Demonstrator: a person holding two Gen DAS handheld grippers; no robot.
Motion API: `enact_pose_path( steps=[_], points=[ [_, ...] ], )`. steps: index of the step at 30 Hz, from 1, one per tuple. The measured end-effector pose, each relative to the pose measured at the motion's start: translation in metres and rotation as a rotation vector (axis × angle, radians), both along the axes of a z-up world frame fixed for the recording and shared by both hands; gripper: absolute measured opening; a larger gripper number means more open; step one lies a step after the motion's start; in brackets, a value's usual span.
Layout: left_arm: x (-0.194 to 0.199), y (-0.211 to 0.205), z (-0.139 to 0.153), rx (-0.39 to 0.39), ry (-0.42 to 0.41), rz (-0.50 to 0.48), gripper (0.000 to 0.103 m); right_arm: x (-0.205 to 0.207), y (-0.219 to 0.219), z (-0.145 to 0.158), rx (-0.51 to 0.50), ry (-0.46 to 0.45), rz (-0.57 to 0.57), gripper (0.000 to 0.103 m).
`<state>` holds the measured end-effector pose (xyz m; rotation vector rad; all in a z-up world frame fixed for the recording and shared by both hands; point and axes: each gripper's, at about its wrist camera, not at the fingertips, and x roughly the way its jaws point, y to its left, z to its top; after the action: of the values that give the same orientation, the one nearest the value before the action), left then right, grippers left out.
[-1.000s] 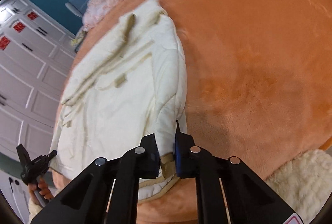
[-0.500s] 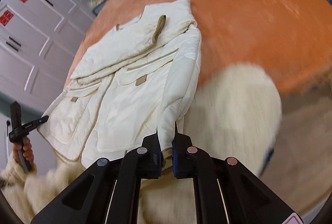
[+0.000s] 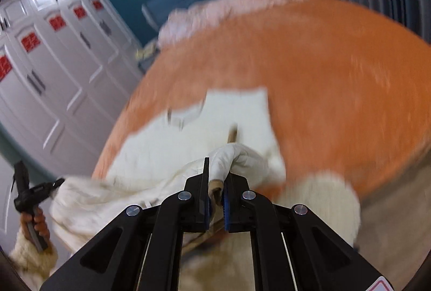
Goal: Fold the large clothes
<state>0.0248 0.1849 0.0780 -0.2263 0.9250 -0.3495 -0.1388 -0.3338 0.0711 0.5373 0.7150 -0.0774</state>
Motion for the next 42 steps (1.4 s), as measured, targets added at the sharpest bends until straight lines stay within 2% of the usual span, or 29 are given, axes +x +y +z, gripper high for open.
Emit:
enact_pose_path(
  steps=[2, 5, 10, 15, 19, 25, 26, 27, 28, 29, 30, 31, 34, 36, 39, 42],
  points=[
    [0.019, -0.006, 0.004, -0.006, -0.036, 0.017, 0.007, 0.021, -0.005, 0.002, -0.024, -0.037, -0.027, 0.006],
    [0.051, -0.022, 0.004, 0.024, -0.093, 0.03, 0.007, 0.058, -0.013, 0.002, -0.047, -0.072, -0.062, 0.006],
    [0.103, -0.047, -0.012, 0.079, -0.146, 0.06, 0.008, 0.116, -0.024, -0.012, -0.049, -0.086, -0.111, 0.006],
    [0.156, -0.06, -0.045, 0.1, -0.096, 0.077, 0.008, 0.167, -0.037, -0.034, -0.042, -0.06, -0.14, 0.006],
    [0.185, -0.063, -0.066, 0.106, -0.062, 0.088, 0.01, 0.186, -0.041, -0.045, -0.037, -0.067, -0.154, 0.007],
    [0.201, -0.07, -0.071, 0.123, -0.069, 0.098, 0.012, 0.192, -0.051, -0.041, 0.066, -0.147, -0.183, 0.022],
    [0.201, -0.069, -0.07, 0.119, -0.073, 0.099, 0.015, 0.193, -0.05, -0.038, 0.07, -0.162, -0.188, 0.026],
    [0.201, -0.067, -0.066, 0.113, -0.086, 0.109, 0.019, 0.191, -0.049, -0.035, 0.064, -0.178, -0.196, 0.035],
    [0.197, -0.064, -0.057, 0.143, -0.143, 0.159, 0.045, 0.187, -0.048, -0.028, 0.034, -0.212, -0.209, 0.04],
    [0.192, -0.06, -0.048, 0.156, -0.205, 0.195, 0.072, 0.183, -0.047, -0.022, 0.014, -0.239, -0.215, 0.051],
    [0.188, -0.057, -0.041, 0.149, -0.257, 0.21, 0.077, 0.181, -0.046, -0.017, -0.002, -0.257, -0.22, 0.056],
    [0.186, -0.053, -0.032, 0.138, -0.29, 0.208, 0.077, 0.179, -0.045, -0.012, -0.023, -0.265, -0.221, 0.057],
    [0.192, -0.058, -0.027, 0.166, -0.267, 0.168, 0.077, 0.187, -0.04, -0.009, -0.047, -0.224, -0.192, 0.057],
    [0.194, -0.064, -0.03, 0.179, -0.254, 0.138, 0.076, 0.193, -0.031, -0.014, -0.098, -0.171, -0.163, 0.057],
    [0.198, -0.078, -0.044, 0.165, -0.183, 0.072, 0.076, 0.206, -0.016, -0.033, -0.153, -0.054, -0.088, 0.057],
    [0.208, -0.091, -0.076, 0.178, -0.057, 0.019, 0.076, 0.217, -0.009, -0.063, -0.191, 0.059, -0.048, 0.057]
  ],
)
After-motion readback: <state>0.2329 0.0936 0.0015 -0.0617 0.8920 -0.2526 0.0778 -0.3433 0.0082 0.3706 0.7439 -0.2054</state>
